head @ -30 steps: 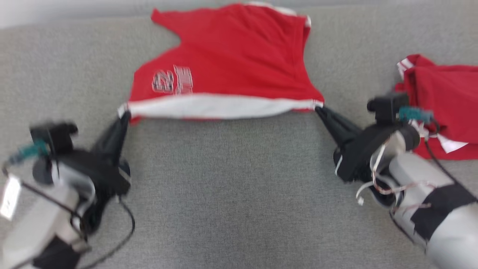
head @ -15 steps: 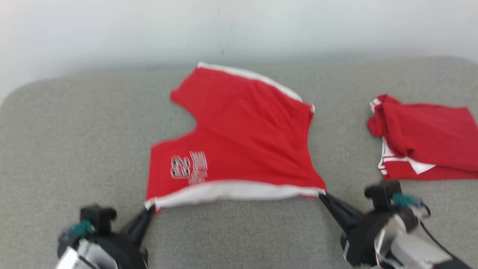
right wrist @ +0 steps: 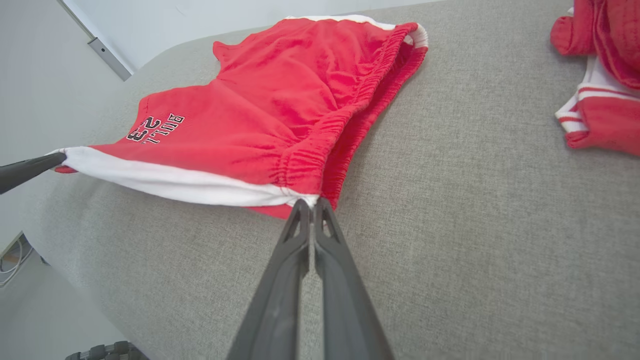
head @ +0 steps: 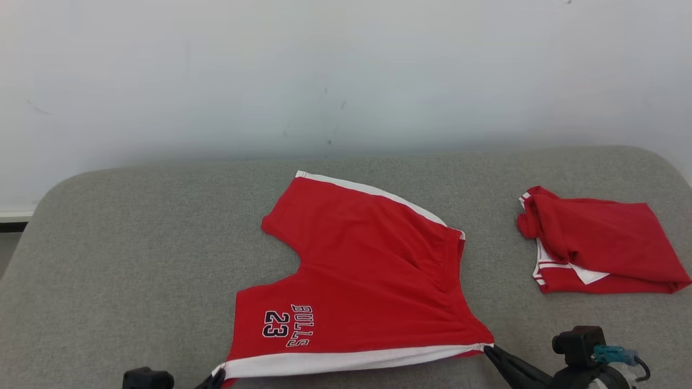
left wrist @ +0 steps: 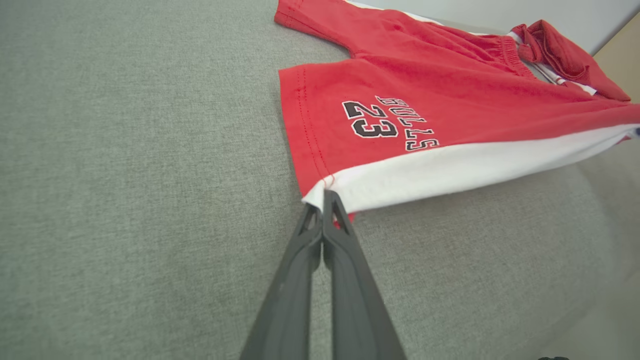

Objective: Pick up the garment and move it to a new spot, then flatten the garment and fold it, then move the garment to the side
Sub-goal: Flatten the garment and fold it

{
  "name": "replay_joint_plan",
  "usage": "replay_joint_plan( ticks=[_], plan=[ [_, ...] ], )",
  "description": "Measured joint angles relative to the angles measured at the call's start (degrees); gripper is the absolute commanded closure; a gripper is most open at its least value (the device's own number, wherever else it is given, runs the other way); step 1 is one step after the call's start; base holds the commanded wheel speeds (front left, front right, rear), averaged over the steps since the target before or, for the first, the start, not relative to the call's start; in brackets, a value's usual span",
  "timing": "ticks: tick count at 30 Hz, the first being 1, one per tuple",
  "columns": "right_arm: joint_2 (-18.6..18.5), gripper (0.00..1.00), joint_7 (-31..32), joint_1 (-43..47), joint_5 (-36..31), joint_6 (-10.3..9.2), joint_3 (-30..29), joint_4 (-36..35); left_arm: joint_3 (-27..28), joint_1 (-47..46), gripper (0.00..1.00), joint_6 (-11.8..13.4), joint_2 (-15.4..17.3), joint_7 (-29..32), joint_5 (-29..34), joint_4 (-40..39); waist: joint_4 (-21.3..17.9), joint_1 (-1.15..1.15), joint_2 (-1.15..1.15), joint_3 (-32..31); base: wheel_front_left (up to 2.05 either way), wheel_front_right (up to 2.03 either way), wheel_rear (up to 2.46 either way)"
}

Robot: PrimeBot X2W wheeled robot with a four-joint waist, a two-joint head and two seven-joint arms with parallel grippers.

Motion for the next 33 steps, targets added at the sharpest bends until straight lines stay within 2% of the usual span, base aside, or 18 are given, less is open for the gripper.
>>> replay_joint_plan(
  ticks=[4, 13, 21, 33],
  plan=[
    [-0.18, 1.00, -0.18, 2.19, 1.04, -0.56, -0.14, -1.02, -0.64, 2.12, 1.00, 0.94, -0.20, 0.00, 0.00, -1.13, 0.15, 0.01, 0.00, -0.56, 0.00, 0.00, 0.00],
    [-0.48, 1.00, 0.44, 4.01, 1.22, -2.07, 0.41, -1.59, -1.70, 2.99, 1.00, 1.42, -0.25, 0.63, 0.02, -1.76, 0.37, 0.02, 0.00, -0.69, 0.00, 0.00, 0.00],
    [0.00, 1.00, 2.42, 4.01, 1.20, -4.42, 1.08, -0.90, -1.99, 3.00, 1.00, 1.42, -1.32, 2.24, -0.92, -1.46, 0.81, 0.02, 0.01, -0.57, 0.00, 0.00, 0.00],
    [0.57, 1.00, 5.54, 4.03, 1.20, -6.03, 2.69, 0.58, -3.11, 3.10, 1.00, 1.42, -2.10, 4.77, -1.05, 0.58, 1.18, 0.02, 0.01, -0.55, 0.00, 0.00, 0.00]
  ],
)
